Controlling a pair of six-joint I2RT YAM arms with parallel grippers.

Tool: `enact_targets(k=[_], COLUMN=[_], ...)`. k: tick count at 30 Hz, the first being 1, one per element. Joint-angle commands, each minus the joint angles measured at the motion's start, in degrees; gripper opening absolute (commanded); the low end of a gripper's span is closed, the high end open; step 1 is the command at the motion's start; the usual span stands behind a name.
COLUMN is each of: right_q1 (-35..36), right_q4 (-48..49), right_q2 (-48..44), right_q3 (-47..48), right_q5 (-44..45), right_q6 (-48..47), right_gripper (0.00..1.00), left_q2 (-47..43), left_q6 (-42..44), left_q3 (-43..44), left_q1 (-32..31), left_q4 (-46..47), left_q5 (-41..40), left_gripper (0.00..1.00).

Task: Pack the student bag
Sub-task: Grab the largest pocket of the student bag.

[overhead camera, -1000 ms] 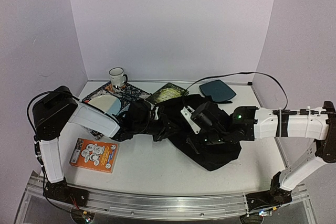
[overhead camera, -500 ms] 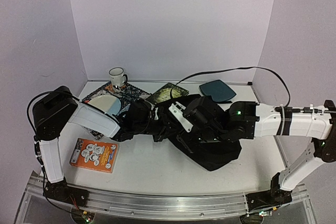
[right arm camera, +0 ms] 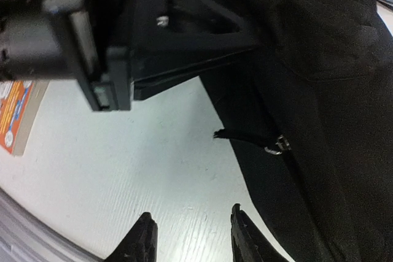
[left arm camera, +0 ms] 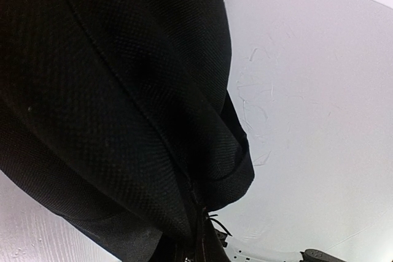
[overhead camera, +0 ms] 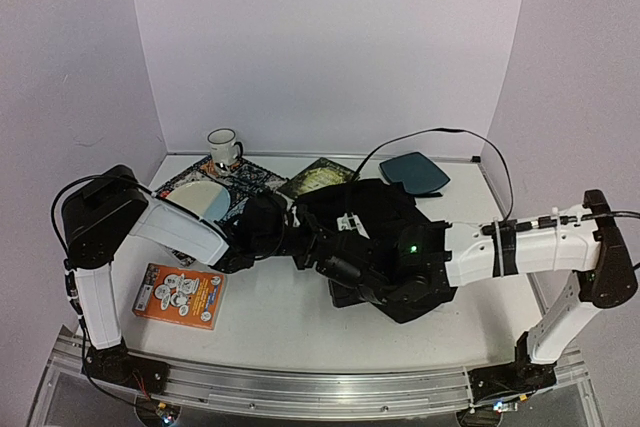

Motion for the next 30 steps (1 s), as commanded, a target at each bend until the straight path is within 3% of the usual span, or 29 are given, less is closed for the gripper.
enact_targets(k=[1, 11, 17, 21, 30], right_q1=[0.07, -2.07, -2.41, -2.62, -4.14], right_q4=[-2.94, -3.37, -3.46, -3.46, -3.46], right_q2=[3.46, 7.79, 8.74, 7.96, 9.07], right_q3=[0.29, 1.73, 4.35, 4.19, 3.73], right_q5=[9.77, 16.85, 18.37, 20.32, 20.94], right_q6=[11.65, 20.38, 21.98, 22.95, 25.49], right_gripper=[0.43, 0.46, 0.55, 0.55, 0.41], left_q2=[-2.51, -2.03, -1.58, -1.5, -1.34], left_q6=[-3.7, -5.06, -5.66, -5.65, -5.49], left_q3=[0.0, -0.17, -0.2, -0.26, -0.31], left_q1=[-0.59, -2.01, -2.51, -2.77, -3.65], left_q4=[8.82, 10.74, 11.4, 11.87, 12.42], left_q5=[-2.33, -2.81, -2.63, -2.47, -2.4], left_gripper=[0.0, 0.0, 0.0, 0.0, 0.0])
